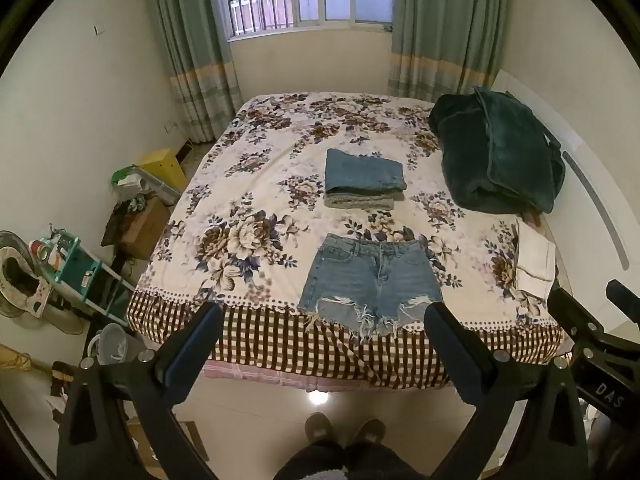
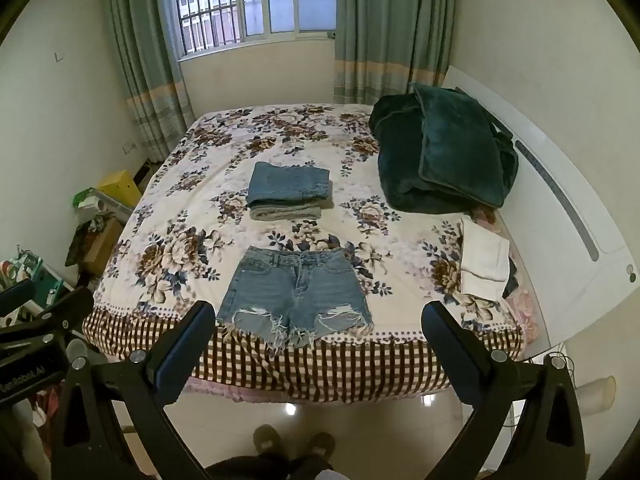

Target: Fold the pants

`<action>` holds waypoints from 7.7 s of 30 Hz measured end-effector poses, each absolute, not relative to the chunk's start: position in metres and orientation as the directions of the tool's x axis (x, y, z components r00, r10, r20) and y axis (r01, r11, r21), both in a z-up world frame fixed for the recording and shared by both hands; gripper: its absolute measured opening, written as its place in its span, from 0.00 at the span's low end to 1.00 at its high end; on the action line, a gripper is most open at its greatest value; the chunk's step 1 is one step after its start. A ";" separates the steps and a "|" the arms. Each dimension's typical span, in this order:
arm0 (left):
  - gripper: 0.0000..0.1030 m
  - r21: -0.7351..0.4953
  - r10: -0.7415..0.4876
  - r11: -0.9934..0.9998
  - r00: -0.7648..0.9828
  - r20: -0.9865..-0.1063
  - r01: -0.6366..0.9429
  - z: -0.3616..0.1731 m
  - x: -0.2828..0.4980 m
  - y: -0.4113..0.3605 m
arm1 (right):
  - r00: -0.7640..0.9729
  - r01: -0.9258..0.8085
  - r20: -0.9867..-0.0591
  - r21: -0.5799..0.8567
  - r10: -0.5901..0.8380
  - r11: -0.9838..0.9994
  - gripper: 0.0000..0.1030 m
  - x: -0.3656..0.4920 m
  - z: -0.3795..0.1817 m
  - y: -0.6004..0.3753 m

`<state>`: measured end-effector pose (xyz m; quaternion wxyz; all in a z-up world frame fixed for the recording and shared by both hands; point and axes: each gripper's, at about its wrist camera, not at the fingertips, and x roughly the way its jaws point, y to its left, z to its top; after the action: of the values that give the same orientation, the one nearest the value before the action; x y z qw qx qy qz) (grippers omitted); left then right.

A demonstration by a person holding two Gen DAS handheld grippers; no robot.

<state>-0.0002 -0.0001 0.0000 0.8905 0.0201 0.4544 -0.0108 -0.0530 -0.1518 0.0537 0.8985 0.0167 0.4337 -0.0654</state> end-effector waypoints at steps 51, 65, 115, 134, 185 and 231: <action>1.00 0.018 -0.019 0.998 0.587 -0.809 0.058 0.012 -0.003 -0.001 | 0.611 0.130 -0.786 -0.023 -0.098 0.991 1.00 -0.066 0.061 -0.148; 1.00 0.018 -0.020 0.998 0.589 -0.808 0.059 0.013 -0.004 -0.001 | 0.612 0.127 -0.785 -0.024 -0.098 0.992 1.00 -0.075 0.064 -0.142; 1.00 0.162 0.163 0.986 0.354 -0.921 -0.031 -0.276 0.197 -0.166 | 0.367 0.179 -0.926 0.165 0.089 0.970 0.94 0.174 -0.201 -0.342; 0.36 0.059 0.063 0.989 0.026 -0.998 -0.139 -0.583 0.229 -0.340 | -0.018 0.070 -0.959 0.279 0.281 0.958 0.85 0.361 -0.535 -0.524; 0.03 -0.146 0.035 0.687 0.233 -0.972 -0.712 -0.486 0.191 0.102 | -0.135 -0.311 -0.981 0.175 0.139 0.934 0.10 0.514 -0.548 -0.012; 0.33 -0.291 -0.126 0.716 0.293 -0.948 -0.634 -0.544 0.234 0.107 | -0.077 -0.441 -0.993 0.116 0.091 0.890 0.77 0.529 -0.573 -0.015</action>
<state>0.2341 0.1072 -0.5439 0.7313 -0.3343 0.5686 0.1736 0.5295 -0.0150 -0.5731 0.6679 -0.1238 0.7064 0.1989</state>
